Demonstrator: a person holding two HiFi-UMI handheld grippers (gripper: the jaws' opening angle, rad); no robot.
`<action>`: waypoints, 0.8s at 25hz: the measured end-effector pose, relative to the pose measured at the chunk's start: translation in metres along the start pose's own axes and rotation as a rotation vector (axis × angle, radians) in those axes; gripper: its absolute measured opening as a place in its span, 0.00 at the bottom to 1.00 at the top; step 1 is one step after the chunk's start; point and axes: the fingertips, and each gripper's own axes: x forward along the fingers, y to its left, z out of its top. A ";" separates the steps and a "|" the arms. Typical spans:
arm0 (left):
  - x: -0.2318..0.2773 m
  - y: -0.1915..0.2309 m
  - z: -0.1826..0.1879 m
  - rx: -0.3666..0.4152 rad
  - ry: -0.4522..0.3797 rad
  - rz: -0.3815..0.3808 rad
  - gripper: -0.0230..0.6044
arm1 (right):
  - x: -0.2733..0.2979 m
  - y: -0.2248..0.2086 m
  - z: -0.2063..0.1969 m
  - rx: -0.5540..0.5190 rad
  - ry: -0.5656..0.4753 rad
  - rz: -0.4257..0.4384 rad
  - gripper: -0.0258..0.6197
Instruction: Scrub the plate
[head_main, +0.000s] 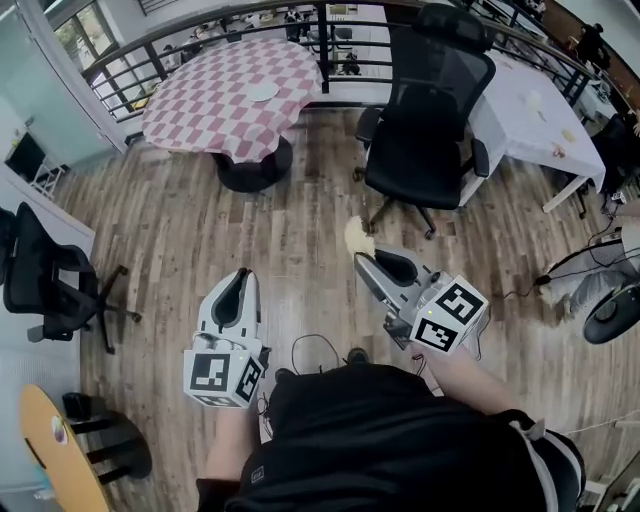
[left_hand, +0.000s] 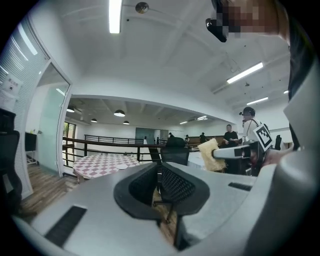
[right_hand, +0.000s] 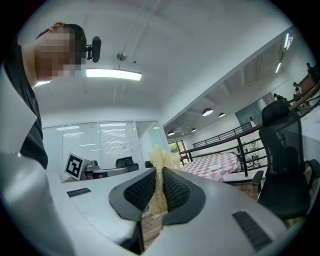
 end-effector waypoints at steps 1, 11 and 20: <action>0.003 -0.004 0.001 0.002 -0.003 0.006 0.09 | -0.003 -0.002 0.001 0.000 0.001 0.016 0.11; 0.044 0.001 -0.009 -0.032 0.003 0.055 0.09 | 0.007 -0.040 -0.002 0.007 0.049 0.073 0.11; 0.151 0.076 -0.011 -0.032 -0.002 0.015 0.09 | 0.104 -0.116 0.003 0.002 0.069 0.037 0.11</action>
